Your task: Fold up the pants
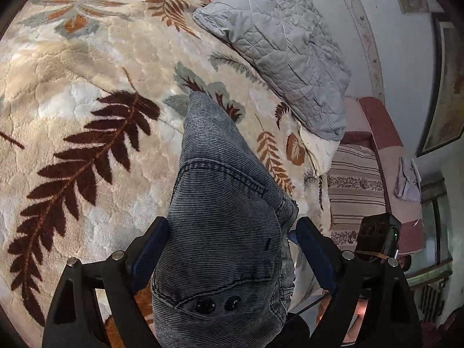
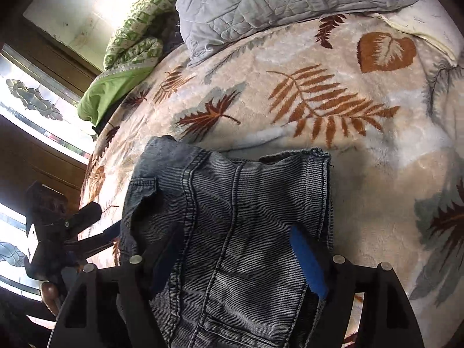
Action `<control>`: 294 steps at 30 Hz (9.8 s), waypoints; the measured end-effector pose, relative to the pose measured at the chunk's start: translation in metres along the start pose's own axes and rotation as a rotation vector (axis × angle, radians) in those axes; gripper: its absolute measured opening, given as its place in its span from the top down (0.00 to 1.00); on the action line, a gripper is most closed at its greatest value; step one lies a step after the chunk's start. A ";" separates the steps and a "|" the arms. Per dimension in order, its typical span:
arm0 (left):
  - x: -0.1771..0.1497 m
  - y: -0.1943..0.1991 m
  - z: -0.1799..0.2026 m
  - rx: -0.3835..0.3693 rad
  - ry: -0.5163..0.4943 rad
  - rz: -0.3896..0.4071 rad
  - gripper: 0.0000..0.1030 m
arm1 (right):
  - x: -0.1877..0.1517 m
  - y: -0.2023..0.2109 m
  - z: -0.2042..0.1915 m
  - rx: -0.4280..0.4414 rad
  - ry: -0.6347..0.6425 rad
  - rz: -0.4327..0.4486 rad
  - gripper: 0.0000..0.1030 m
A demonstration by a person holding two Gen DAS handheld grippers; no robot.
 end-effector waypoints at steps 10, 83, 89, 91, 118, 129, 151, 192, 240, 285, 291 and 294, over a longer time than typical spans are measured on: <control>-0.007 -0.020 -0.008 0.262 -0.215 -0.026 0.79 | 0.000 -0.021 0.014 0.036 -0.063 -0.008 0.25; -0.034 0.001 -0.013 0.439 -0.320 0.059 0.27 | -0.039 0.005 0.054 0.223 -0.215 -0.083 0.20; -0.030 0.003 -0.011 0.504 -0.383 0.084 0.29 | -0.037 0.002 0.048 0.178 -0.182 -0.067 0.20; -0.029 0.004 -0.012 0.504 -0.382 0.084 0.29 | -0.038 0.002 0.047 0.158 -0.162 -0.060 0.20; -0.064 0.028 0.005 0.615 -0.528 0.111 0.34 | 0.012 -0.029 0.029 -0.333 0.179 0.062 0.15; -0.078 0.019 -0.011 0.609 -0.493 0.083 0.30 | -0.019 -0.008 0.022 -0.492 0.313 0.090 0.14; -0.077 0.028 -0.014 0.677 -0.469 0.101 0.29 | -0.094 0.023 0.018 -0.489 0.372 0.104 0.11; -0.043 -0.004 -0.009 0.458 -0.349 0.036 0.29 | -0.043 0.005 0.046 0.155 -0.181 -0.038 0.23; 0.049 -0.001 -0.023 0.633 -0.482 0.124 0.68 | 0.048 -0.023 -0.047 -0.033 0.143 0.116 0.79; -0.023 0.090 -0.005 0.756 -0.423 0.263 0.20 | -0.088 0.022 -0.070 -0.204 0.333 0.218 0.25; -0.033 0.087 -0.001 0.761 -0.435 0.253 0.20 | -0.084 0.030 -0.062 -0.229 0.310 0.242 0.25; -0.038 0.085 0.001 0.759 -0.438 0.245 0.20 | -0.079 0.035 -0.060 -0.245 0.300 0.258 0.25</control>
Point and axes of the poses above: each gripper's, at about its wrist camera, not at the fingertips, and y roughly against the way its jaws point, z to its right, x to its top, the point moved 9 cm from there along -y, roughly the way its jaws point, and after that the axes turned 5 degrees about -y, right-handed, at the moved point
